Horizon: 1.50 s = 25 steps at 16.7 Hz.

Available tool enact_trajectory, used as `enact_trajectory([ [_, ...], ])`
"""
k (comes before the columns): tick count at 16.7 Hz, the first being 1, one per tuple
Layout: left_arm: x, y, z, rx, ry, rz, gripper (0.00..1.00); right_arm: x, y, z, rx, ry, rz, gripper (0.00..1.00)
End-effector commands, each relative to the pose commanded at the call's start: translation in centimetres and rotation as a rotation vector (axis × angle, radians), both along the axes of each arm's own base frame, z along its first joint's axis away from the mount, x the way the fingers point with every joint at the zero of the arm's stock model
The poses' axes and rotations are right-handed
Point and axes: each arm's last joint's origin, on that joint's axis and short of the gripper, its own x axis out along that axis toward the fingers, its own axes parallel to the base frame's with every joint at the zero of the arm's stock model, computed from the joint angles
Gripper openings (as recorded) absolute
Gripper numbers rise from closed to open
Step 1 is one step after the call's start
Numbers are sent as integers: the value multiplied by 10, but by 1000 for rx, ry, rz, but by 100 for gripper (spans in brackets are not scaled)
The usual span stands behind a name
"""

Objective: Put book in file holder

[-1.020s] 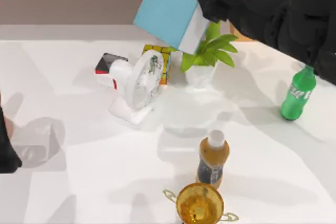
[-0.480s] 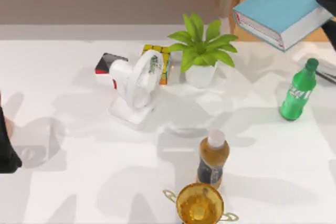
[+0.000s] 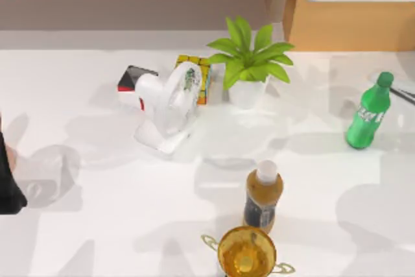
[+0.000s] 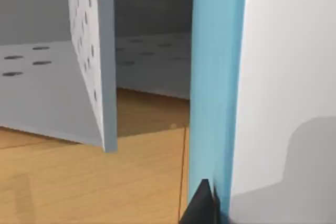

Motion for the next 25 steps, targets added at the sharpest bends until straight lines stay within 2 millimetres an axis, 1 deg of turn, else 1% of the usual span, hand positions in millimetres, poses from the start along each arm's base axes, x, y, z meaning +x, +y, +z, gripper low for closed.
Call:
enact_trajectory([
  [2, 0, 0, 0, 0, 0, 0, 100, 6, -28, -7, 6, -28, -67, 0],
  [3, 0, 0, 0, 0, 0, 0, 100, 10, -38, -11, 7, -41, -87, 0],
  [5, 0, 0, 0, 0, 0, 0, 100, 19, -52, -19, 7, -60, -108, 0],
  [6, 0, 0, 0, 0, 0, 0, 100, 23, -55, -23, 8, -64, -110, 0],
  [8, 0, 0, 0, 0, 0, 0, 100, 29, -58, -29, 10, -67, -110, 0],
  [15, 0, 0, 0, 0, 0, 0, 100, 29, -56, -29, 12, -66, -107, 0],
  [18, 0, 0, 0, 0, 0, 0, 100, 42, -57, -28, 7, -75, -104, 0],
  [21, 0, 0, 0, 0, 0, 0, 100, 56, -58, -31, 8, -72, -108, 0],
  [25, 0, 0, 0, 0, 0, 0, 100, 58, -58, -33, 10, -67, -110, 0],
])
